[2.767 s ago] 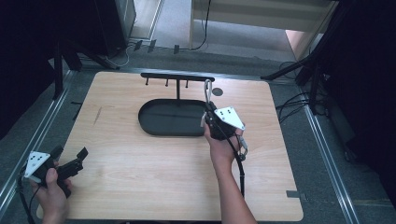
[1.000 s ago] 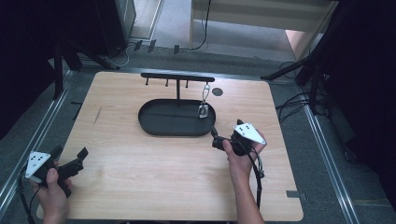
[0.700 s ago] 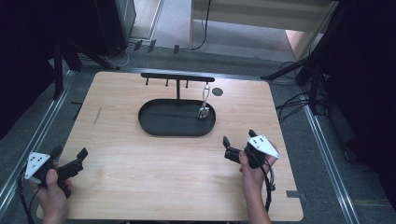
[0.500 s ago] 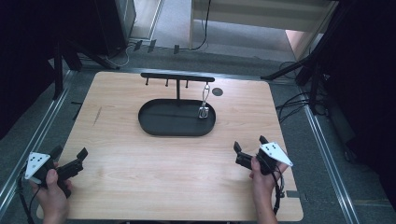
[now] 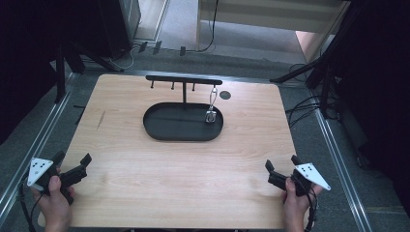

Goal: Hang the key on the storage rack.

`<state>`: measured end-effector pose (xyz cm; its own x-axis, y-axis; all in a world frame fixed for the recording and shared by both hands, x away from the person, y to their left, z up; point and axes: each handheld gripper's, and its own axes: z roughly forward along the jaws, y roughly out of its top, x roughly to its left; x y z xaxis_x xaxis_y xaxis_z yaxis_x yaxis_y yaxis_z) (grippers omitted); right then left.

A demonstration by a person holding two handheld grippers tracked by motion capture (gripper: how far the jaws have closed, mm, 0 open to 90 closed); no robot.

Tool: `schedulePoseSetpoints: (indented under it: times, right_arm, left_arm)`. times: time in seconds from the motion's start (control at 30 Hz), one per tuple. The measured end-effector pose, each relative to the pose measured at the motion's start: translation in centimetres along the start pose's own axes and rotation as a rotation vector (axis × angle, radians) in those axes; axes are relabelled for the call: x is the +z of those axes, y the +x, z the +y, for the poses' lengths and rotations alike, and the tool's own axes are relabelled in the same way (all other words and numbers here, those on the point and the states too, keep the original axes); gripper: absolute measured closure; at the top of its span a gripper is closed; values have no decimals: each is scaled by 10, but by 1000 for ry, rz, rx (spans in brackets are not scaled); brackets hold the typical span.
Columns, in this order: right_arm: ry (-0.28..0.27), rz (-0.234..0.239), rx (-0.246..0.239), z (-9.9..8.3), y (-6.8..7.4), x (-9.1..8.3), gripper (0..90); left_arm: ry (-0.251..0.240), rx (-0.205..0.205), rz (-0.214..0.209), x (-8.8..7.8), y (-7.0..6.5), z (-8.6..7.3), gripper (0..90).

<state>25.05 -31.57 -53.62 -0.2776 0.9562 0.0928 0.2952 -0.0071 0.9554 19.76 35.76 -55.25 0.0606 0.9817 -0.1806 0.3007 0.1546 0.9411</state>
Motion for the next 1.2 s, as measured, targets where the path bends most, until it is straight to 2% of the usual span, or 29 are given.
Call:
schedulePoseSetpoints:
  times: [0.3,0.53,0.97,1.2]
  right_arm:
    - [-4,-41,-7,-6,-24,-23,0]
    - [-5,-44,3,-15,-36,-35,0]
    - [-14,-49,-11,-17,-36,-37,0]
    - [-4,-76,-36,-17,-32,-35,0]
  left_arm:
    - [0,3,-1,0,0,0,56]
    - [3,3,0,0,0,0,55]
    - [7,-2,0,1,0,0,55]
    - [7,-2,2,0,0,0,56]
